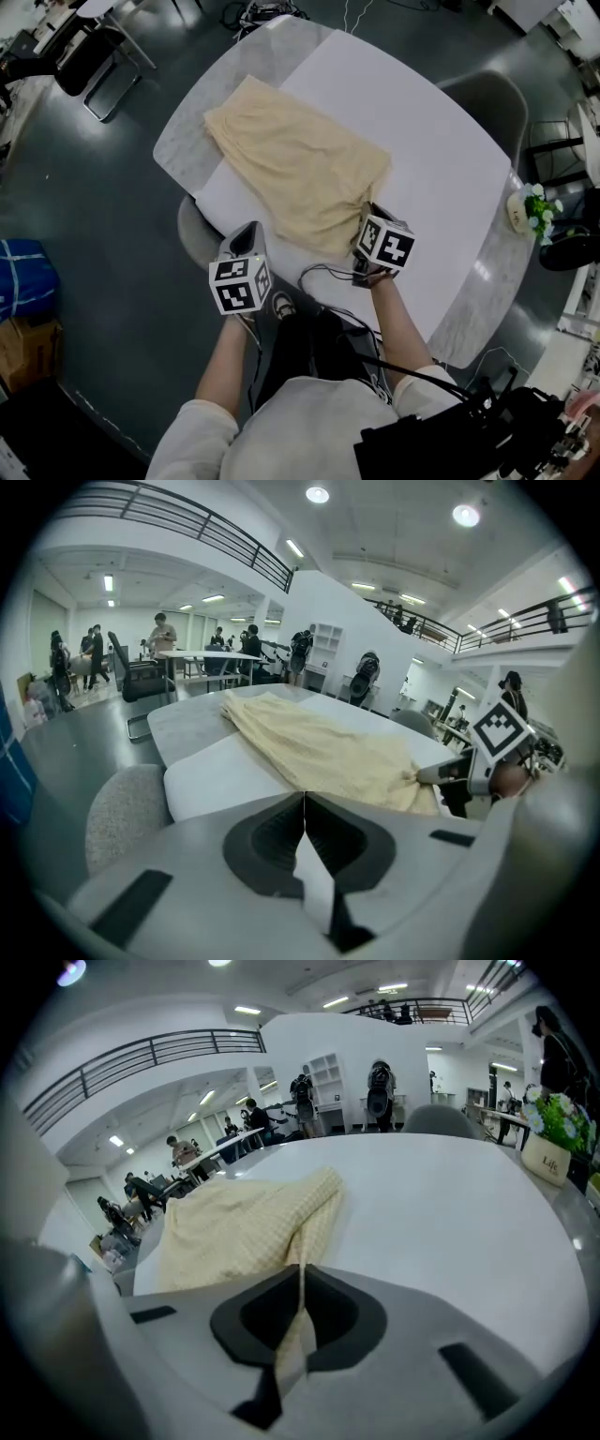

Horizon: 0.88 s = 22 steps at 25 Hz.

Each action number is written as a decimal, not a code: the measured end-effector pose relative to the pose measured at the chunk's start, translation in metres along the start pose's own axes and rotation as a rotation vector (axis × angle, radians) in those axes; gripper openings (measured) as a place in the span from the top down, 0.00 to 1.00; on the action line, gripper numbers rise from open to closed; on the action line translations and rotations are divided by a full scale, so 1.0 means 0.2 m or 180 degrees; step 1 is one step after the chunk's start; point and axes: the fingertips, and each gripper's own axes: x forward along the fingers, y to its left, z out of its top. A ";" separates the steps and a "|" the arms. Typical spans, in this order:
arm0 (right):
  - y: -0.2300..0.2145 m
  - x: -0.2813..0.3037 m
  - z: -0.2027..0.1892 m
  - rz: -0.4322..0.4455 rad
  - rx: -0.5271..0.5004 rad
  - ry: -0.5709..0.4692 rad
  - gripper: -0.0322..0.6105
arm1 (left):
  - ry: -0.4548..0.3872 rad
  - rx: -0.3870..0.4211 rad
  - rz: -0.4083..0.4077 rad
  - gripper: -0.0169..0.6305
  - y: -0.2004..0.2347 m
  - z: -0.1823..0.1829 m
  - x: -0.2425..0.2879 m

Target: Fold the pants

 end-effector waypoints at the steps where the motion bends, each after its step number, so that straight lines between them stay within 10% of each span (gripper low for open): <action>1: 0.00 -0.01 0.00 0.0030 0.0060 -0.0025 0.94 | -0.0005 0.0003 -0.0006 0.96 -0.01 0.01 0.01; 22: 0.35 -0.35 0.37 0.0466 0.0021 -0.0420 0.94 | -0.0338 0.0008 -0.0010 0.96 -0.02 0.28 -0.21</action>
